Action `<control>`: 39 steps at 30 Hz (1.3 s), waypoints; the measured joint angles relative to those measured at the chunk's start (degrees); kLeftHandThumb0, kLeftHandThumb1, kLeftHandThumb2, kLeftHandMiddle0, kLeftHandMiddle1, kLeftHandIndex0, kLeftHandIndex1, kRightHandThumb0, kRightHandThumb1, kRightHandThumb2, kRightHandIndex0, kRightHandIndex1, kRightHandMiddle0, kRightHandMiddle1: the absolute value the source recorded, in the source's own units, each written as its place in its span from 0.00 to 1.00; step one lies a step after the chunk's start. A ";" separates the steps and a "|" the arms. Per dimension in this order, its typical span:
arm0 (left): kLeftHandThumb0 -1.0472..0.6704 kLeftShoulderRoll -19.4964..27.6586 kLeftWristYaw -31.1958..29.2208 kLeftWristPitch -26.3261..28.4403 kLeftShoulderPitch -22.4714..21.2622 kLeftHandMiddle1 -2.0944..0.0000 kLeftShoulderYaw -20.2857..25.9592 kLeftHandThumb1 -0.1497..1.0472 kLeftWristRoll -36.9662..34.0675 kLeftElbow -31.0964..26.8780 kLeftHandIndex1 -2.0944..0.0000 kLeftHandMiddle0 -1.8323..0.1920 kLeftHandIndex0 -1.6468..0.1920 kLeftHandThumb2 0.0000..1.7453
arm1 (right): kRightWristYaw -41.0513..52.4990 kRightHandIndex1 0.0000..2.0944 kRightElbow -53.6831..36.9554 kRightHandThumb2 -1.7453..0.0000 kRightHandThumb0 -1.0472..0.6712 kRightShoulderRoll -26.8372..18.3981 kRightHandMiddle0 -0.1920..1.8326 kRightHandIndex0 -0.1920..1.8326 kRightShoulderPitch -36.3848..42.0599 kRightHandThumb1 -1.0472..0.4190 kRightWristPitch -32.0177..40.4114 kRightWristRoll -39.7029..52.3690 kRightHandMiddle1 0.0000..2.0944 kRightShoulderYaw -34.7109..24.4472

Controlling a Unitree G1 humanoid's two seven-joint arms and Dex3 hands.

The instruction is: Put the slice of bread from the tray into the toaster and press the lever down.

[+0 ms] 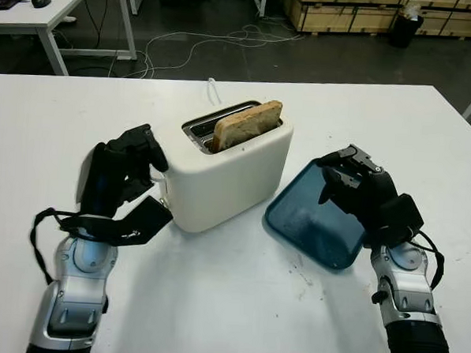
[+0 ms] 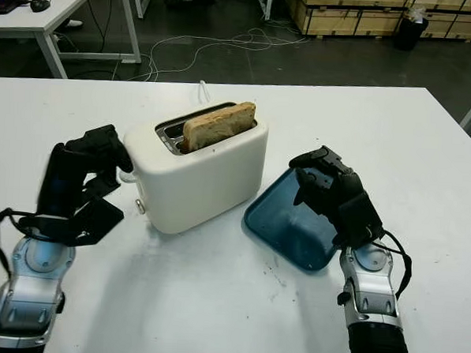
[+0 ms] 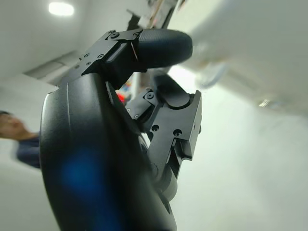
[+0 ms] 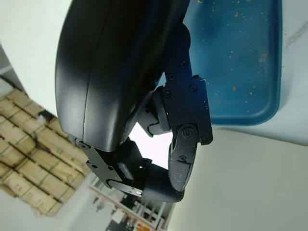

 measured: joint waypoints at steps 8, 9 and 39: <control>0.62 9.05 -5.06 1.00 0.35 0.36 1.56 0.89 6.85 -2.19 0.92 0.38 0.27 0.04 | 0.09 0.83 0.11 0.77 0.37 0.02 0.34 0.50 0.00 0.09 -1.35 0.01 0.83 -0.90; 0.62 9.90 -5.59 0.90 0.34 0.38 1.56 0.89 7.29 -2.13 0.93 0.37 0.27 0.03 | 0.12 0.83 0.11 0.77 0.37 0.05 0.34 0.50 0.00 0.09 -1.48 0.03 0.83 -1.03; 0.63 12.72 -6.74 -6.83 -1.79 0.32 0.06 0.89 4.63 3.11 0.98 0.35 0.21 0.06 | 0.17 0.83 -1.02 0.77 0.39 1.27 0.33 0.49 0.27 0.09 -2.02 0.38 0.83 -1.61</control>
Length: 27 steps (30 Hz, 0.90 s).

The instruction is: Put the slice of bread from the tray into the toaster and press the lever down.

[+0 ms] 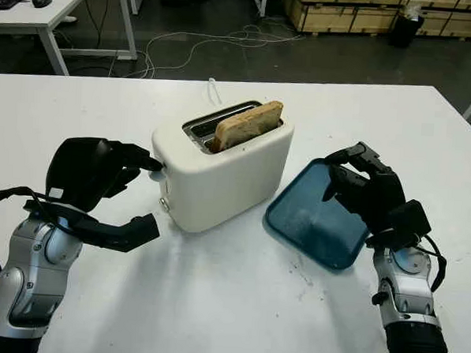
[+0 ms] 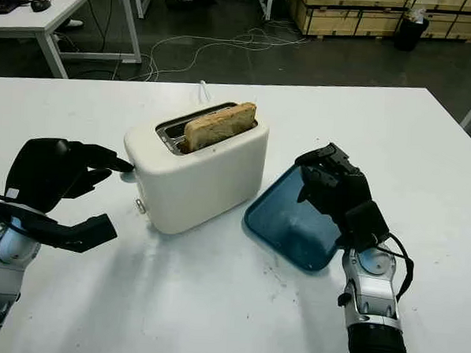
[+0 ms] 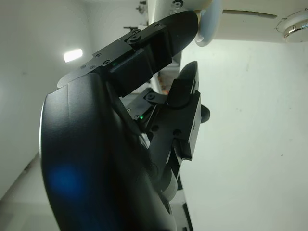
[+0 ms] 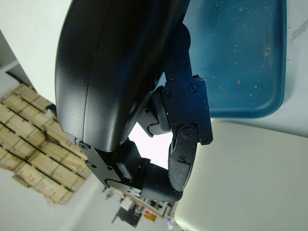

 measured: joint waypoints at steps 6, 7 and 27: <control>0.64 -0.01 -0.02 -0.16 0.00 0.31 0.02 0.89 -0.21 0.02 0.98 0.35 0.21 0.06 | 0.03 0.83 -0.27 0.77 0.39 0.00 0.33 0.49 0.00 0.09 0.00 0.00 0.83 0.01; 0.64 -0.01 -0.04 -0.16 0.00 0.31 0.02 0.89 -0.21 0.02 0.98 0.35 0.21 0.06 | 0.03 0.83 -0.27 0.77 0.39 0.00 0.33 0.49 0.00 0.09 0.00 0.00 0.83 0.02; 0.65 -0.35 0.36 3.31 -2.24 0.17 -4.26 0.87 8.80 1.92 0.80 0.44 0.10 0.01 | 0.78 0.83 -0.56 0.77 0.38 0.10 0.33 0.50 0.60 0.09 -0.16 0.01 0.83 0.02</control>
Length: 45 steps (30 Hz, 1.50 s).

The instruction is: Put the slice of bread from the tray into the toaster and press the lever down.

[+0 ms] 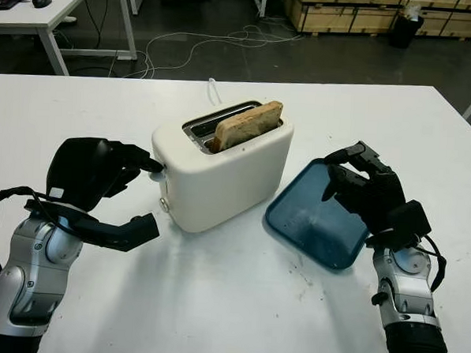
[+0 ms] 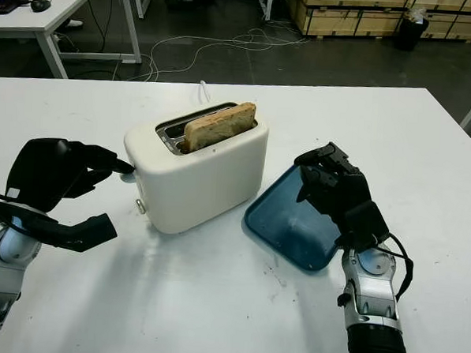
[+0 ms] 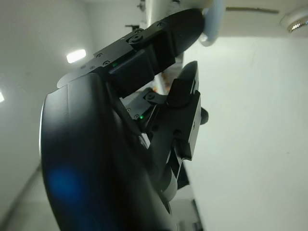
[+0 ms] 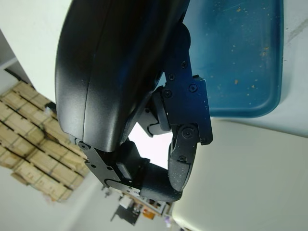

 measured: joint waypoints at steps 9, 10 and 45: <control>0.65 -5.70 3.04 4.19 -3.44 0.17 -10.20 0.87 6.29 13.37 0.44 0.46 0.35 0.00 | -0.42 0.83 -3.32 0.76 0.38 0.16 0.33 0.48 0.94 0.09 -0.05 -0.05 0.83 0.19; 0.65 -6.20 2.92 4.22 -2.61 0.17 -11.09 0.88 6.15 14.65 0.43 0.46 0.35 0.01 | -0.54 0.83 -3.74 0.76 0.38 0.11 0.32 0.48 1.22 0.09 0.03 -0.05 0.83 0.09; 0.57 -8.29 4.27 -0.72 5.08 0.17 -4.67 0.78 -20.27 6.89 0.56 0.31 0.42 0.56 | -0.77 0.83 -5.23 0.76 0.37 0.64 0.33 0.49 2.28 0.09 1.54 0.45 0.83 -0.02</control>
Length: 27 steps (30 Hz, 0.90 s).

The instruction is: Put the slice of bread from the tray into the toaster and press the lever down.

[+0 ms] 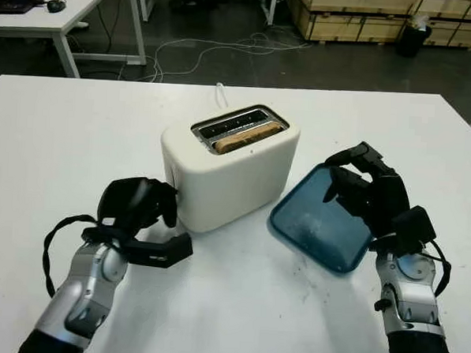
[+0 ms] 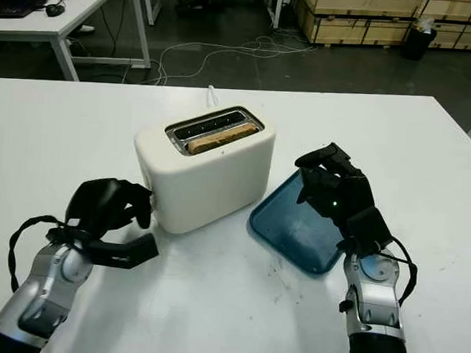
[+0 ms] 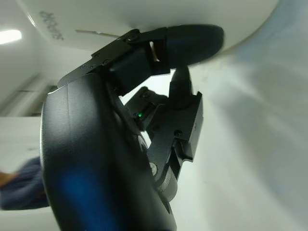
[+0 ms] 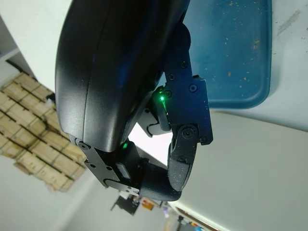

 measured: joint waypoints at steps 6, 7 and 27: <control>0.58 -2.72 -1.16 -0.67 0.01 0.17 3.92 0.74 -8.27 -0.81 0.36 0.28 0.53 0.71 | 0.56 0.83 0.01 0.77 0.37 0.66 0.33 0.50 0.00 0.09 1.49 2.41 0.83 -0.18; 0.58 -3.44 -1.22 -0.66 0.02 0.17 4.47 0.75 -9.16 -0.81 0.34 0.28 0.55 0.71 | 0.65 0.83 0.02 0.77 0.38 0.75 0.33 0.49 0.00 0.09 1.68 2.69 0.83 -0.18; 0.63 -10.24 -1.88 3.21 1.88 0.17 9.03 0.74 -9.32 -3.91 0.17 0.36 0.63 0.63 | 0.61 0.83 0.82 0.79 0.38 1.18 0.34 0.48 -0.10 0.09 1.74 3.33 0.80 -0.42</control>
